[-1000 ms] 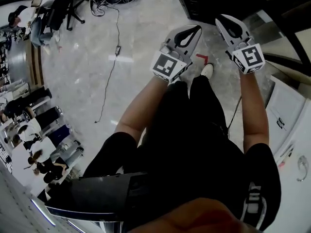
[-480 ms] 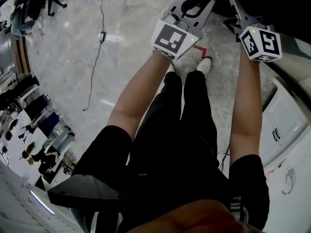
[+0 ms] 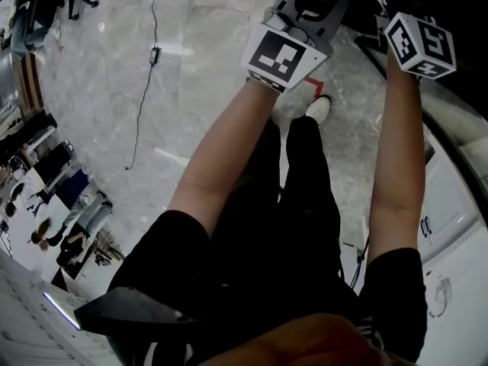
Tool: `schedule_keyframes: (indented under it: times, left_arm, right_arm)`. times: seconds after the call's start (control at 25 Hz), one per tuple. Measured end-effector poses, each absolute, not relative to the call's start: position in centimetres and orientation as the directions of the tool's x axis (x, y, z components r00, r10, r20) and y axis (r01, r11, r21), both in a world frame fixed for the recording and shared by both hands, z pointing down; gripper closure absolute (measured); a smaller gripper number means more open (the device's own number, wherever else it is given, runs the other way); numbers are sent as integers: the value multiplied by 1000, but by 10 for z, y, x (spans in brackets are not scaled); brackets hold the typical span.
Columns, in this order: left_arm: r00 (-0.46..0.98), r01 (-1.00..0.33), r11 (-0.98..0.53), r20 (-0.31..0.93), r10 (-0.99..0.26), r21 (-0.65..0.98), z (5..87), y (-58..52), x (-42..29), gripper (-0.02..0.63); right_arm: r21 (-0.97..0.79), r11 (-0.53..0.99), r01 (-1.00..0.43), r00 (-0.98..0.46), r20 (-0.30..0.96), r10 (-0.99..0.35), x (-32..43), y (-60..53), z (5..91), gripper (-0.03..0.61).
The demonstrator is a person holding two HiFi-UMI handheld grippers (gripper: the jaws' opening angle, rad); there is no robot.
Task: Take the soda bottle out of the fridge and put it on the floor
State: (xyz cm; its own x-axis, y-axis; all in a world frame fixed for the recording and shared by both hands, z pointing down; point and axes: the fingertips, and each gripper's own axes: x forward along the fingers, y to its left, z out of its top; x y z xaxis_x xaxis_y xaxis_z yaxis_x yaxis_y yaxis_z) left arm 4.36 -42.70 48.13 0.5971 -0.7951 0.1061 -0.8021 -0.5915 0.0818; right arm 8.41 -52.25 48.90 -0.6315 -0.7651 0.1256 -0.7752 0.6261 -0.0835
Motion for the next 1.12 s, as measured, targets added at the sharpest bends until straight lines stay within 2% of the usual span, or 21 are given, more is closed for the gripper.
schedule_keyframes:
  times: [0.24,0.56,0.72,1.12]
  left_arm:
    - [576,-817,-575,117,-809,53,478,-458,44,612]
    - [580,-813,-582,120,-805,26,473,-453,42,614]
    - [570,-820,-572,121,-813,25,475,-449,35,614]
    - [562,-826,-564,87,-823,6,463,-420,15,614]
  right_arm:
    - [-74,641,-764,-643,153,-750,81,-564,496,233]
    - [-26,663,-748,-660,134,-739,65,-581,491,236]
    - [-24,635,-772,-631,145,-762,69,-588,503,264]
    - [-9,692,-722,-686,139,-714,61,-538,484,263]
